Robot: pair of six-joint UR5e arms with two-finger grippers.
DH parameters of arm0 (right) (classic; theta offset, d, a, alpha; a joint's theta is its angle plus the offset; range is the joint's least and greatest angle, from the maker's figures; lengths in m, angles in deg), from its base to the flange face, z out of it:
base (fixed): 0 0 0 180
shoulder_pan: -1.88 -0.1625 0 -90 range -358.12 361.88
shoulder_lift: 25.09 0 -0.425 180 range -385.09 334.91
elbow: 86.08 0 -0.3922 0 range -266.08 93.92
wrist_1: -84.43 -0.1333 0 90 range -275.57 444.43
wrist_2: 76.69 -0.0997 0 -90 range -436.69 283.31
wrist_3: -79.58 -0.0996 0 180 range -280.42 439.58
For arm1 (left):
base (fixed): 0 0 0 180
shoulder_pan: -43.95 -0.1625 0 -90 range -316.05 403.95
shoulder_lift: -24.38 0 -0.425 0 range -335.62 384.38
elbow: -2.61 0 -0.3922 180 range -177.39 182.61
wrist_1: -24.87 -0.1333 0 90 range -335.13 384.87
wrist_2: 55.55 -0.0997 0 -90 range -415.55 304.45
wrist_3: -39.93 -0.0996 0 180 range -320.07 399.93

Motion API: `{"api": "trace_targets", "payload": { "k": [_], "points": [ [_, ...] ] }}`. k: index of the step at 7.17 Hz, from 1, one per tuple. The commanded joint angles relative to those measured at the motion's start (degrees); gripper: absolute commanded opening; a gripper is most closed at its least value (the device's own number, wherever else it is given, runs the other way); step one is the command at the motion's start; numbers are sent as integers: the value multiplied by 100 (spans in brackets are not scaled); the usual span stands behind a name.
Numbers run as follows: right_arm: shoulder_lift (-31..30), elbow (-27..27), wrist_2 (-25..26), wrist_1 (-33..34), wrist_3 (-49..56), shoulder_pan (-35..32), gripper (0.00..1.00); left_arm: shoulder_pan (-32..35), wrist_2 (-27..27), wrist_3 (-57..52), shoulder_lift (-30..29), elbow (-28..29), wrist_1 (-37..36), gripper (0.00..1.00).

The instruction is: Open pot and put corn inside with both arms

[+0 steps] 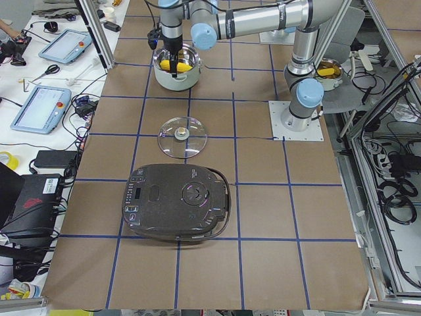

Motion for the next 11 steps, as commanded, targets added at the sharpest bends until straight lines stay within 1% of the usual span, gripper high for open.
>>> {"api": "trace_targets", "payload": {
  "k": [1,2,3,4,5,6,7,8,10,11],
  "points": [
    [-625,-202,19,-564,377,549,100,711,-13,409,551,88,319,99],
    [-697,-271,62,-688,518,541,100,730,65,419,928,105,668,99],
    [-776,-411,132,-637,502,524,100,730,153,410,1141,62,680,99],
    [-820,-569,20,-662,502,532,100,713,154,402,1204,-8,698,99],
    [-995,-832,10,-645,502,515,100,678,224,358,1152,-35,663,99],
    [-1031,-956,62,-593,554,515,100,678,364,349,1195,-35,637,99],
    [-1058,-975,106,-592,554,515,100,634,252,340,1222,-18,645,99],
    [-1058,-958,107,-592,554,515,100,590,259,323,1205,-18,611,99],
    [-1154,-861,115,-679,563,515,100,546,-46,322,1292,-35,689,98],
    [-1155,-852,116,-680,563,523,100,502,-48,314,1319,-35,689,98]
  ]
}}
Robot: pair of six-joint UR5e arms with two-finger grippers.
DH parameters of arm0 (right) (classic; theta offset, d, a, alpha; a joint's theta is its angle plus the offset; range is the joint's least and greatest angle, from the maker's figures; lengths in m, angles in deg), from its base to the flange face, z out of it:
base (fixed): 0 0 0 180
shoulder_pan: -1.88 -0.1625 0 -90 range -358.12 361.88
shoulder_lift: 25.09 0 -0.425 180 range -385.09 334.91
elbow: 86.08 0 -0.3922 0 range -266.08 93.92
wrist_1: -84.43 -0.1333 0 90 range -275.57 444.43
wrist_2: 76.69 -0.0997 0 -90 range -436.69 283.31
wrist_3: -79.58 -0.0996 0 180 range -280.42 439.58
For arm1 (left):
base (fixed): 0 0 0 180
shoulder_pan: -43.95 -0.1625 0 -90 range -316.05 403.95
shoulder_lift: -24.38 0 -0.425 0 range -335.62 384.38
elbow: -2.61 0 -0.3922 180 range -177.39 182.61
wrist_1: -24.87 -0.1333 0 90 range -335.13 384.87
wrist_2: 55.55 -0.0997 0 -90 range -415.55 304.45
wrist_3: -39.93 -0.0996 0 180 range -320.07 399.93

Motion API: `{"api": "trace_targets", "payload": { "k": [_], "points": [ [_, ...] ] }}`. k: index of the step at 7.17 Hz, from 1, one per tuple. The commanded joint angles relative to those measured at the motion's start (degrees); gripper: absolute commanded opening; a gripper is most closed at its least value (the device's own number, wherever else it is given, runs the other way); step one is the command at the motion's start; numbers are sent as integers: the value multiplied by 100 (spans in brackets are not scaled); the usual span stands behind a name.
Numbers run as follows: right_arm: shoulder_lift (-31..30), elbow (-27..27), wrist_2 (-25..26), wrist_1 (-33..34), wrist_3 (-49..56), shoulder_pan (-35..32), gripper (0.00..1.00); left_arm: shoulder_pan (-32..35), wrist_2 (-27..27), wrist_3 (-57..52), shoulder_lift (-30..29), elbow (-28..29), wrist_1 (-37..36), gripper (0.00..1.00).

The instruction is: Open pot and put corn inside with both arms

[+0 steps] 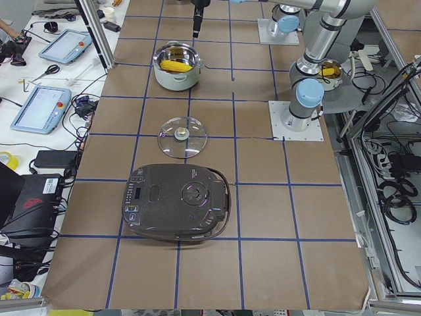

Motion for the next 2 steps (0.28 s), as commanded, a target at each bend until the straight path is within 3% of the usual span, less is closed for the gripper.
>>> {"api": "trace_targets", "payload": {
  "k": [1,2],
  "points": [
    [-33,22,12,-14,1,8,100,-151,-31,-77,36,-8,2,97],
    [-33,22,12,-14,1,8,100,-169,-39,-78,36,-16,11,97]
  ]
}}
